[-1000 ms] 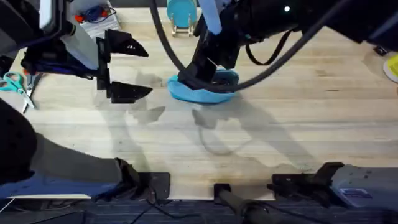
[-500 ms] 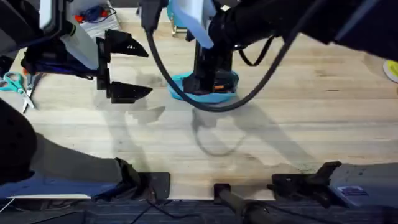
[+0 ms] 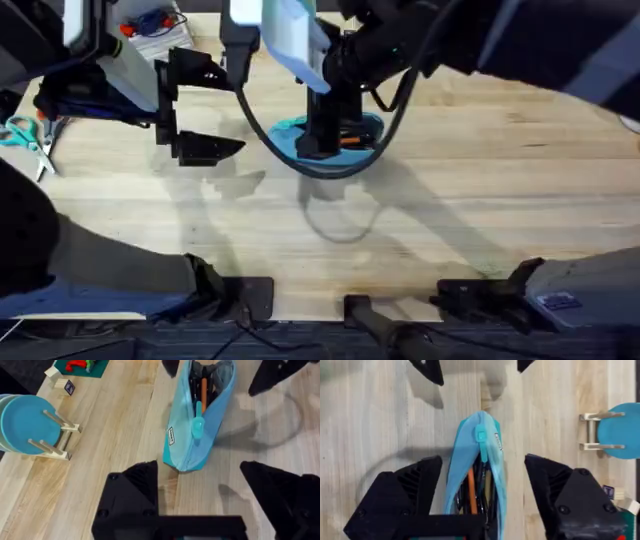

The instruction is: Unzip the bag, pick up the pens from the table one at a time and place them inside, then zip the bag closed.

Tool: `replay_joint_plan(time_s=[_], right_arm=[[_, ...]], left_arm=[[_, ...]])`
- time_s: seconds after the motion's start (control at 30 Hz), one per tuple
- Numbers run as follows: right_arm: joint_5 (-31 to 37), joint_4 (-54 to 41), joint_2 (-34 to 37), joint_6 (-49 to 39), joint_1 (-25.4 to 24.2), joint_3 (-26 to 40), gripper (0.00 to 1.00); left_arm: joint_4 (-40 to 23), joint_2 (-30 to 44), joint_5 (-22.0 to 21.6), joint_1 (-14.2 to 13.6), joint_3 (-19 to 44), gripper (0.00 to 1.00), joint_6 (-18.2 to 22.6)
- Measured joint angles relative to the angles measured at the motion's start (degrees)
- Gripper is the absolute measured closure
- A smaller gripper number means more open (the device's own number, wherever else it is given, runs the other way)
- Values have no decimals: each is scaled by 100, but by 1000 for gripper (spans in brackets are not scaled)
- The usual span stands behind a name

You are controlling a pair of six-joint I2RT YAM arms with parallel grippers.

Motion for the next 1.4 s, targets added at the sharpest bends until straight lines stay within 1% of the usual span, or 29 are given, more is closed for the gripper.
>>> replay_joint_plan(time_s=[0.27, 0.6, 0.97, 1.07, 1.4], right_arm=[[0, -31, 261, 2, 0, 0, 6], [0, 92, 290, 8, 0, 0, 7], [-162, 365, 675, 334, 13, 17, 35], [-162, 369, 691, 435, 13, 17, 52], [-203, 461, 763, 588, 13, 18, 56]], left_arm=[[0, 0, 0, 0, 0, 6, 0], [0, 0, 0, 0, 0, 6, 0], [0, 0, 0, 0, 0, 6, 0], [0, 0, 0, 0, 0, 7, 0], [0, 0, 0, 0, 0, 6, 0]])
